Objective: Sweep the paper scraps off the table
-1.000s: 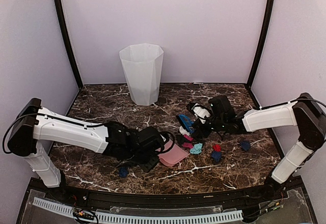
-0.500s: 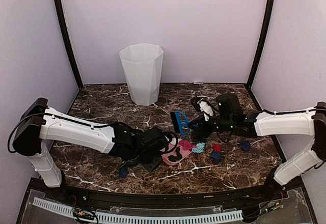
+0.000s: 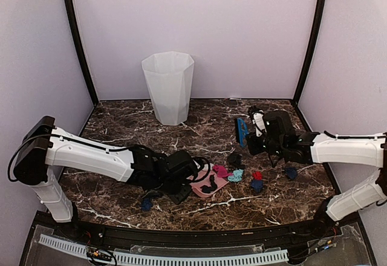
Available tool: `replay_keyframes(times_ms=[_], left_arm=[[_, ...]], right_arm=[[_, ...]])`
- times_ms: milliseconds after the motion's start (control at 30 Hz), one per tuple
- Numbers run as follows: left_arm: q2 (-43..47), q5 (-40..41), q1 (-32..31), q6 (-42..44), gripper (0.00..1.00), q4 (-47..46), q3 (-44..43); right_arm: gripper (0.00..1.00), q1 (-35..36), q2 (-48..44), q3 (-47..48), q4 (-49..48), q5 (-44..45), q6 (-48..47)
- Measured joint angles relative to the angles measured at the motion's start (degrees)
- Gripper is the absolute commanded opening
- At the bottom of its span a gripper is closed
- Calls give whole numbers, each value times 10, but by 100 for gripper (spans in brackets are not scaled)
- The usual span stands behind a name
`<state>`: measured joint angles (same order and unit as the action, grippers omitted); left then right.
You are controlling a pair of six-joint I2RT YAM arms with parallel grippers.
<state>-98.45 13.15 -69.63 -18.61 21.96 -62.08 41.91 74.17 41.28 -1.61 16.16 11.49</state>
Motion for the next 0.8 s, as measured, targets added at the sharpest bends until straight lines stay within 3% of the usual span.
replay_keyframes(times_ms=[367,800], left_arm=[[0,-15,0,9,0,1,-1],[-10,-13,0,15,0,9,-15]], right_arm=[[0,22,79,5,80,39,0],[0,68,119,24,19,-73,-38]])
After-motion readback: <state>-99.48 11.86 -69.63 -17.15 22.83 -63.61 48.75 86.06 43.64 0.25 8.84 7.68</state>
